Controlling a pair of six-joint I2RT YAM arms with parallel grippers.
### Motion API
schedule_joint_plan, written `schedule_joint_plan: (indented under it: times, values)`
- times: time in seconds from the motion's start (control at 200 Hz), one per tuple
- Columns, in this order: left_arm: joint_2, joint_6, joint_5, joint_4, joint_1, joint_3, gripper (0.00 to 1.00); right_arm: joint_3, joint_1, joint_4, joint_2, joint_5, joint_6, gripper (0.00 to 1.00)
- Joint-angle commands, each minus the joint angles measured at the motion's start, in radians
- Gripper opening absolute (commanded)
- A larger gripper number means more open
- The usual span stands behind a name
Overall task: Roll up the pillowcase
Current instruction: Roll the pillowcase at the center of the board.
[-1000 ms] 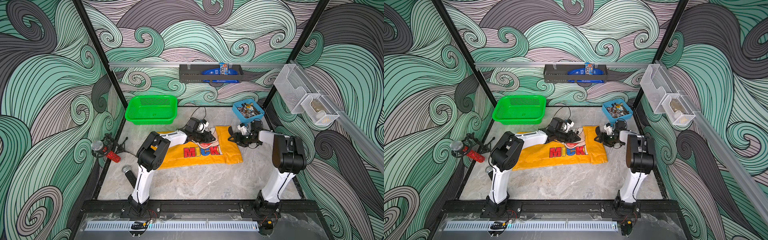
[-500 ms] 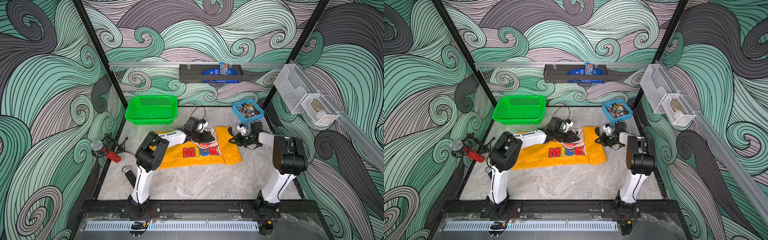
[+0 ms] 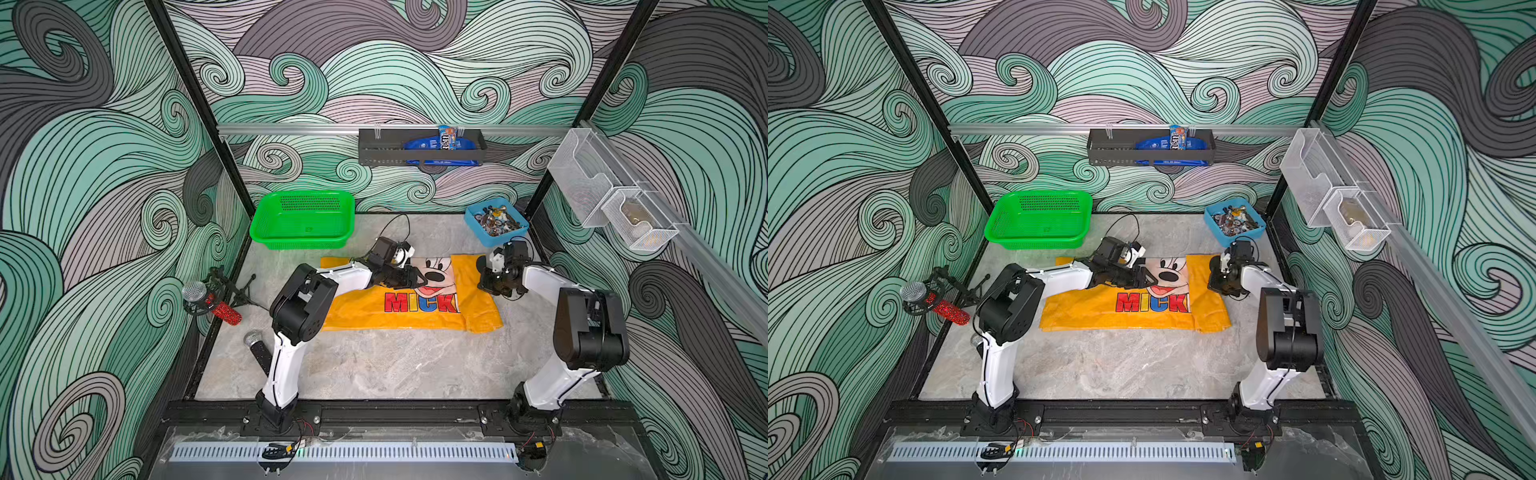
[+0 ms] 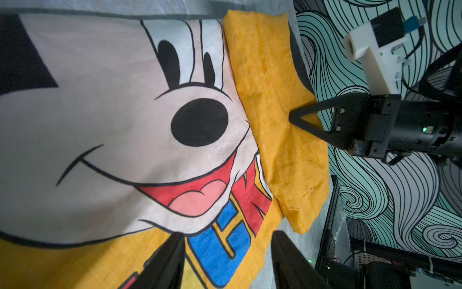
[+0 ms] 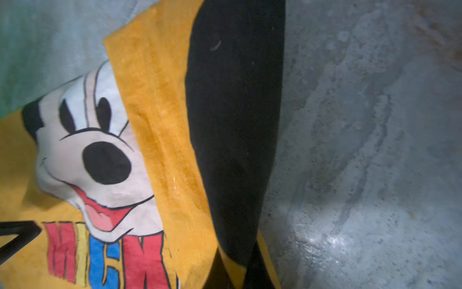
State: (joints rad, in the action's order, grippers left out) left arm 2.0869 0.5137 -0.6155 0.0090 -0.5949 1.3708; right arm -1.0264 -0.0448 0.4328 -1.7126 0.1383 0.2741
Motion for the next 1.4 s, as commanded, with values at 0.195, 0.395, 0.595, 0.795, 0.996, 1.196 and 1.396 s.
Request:
schedule_joint_plan:
  times: [0.195, 0.395, 0.595, 0.795, 0.996, 1.196, 1.396]
  values:
    - [-0.063, -0.018, 0.003, 0.002, 0.008, -0.045, 0.58, -0.125, 0.175, 0.131, 0.008, -0.255, 0.232, 0.08]
    - [-0.076, -0.019, 0.003, 0.009, 0.008, -0.068, 0.58, -0.195, 0.242, 0.176, -0.021, -0.258, 0.29, 0.18]
    - [-0.089, -0.019, 0.003, 0.011, 0.009, -0.081, 0.58, -0.264, 0.308, 0.181, -0.06, -0.194, 0.329, 0.2]
    - [-0.113, -0.022, 0.007, 0.008, 0.012, -0.108, 0.58, -0.324, 0.377, 0.18, -0.108, -0.158, 0.36, 0.22]
    - [-0.149, -0.02, 0.003, 0.008, 0.014, -0.153, 0.58, -0.405, 0.413, 0.174, -0.184, -0.138, 0.385, 0.21]
    - [-0.203, -0.014, 0.006, 0.008, 0.014, -0.223, 0.59, -0.466, 0.447, 0.151, -0.26, -0.1, 0.399, 0.21]
    - [-0.243, -0.001, 0.003, 0.013, 0.012, -0.279, 0.59, -0.485, 0.454, 0.077, -0.285, -0.009, 0.41, 0.29]
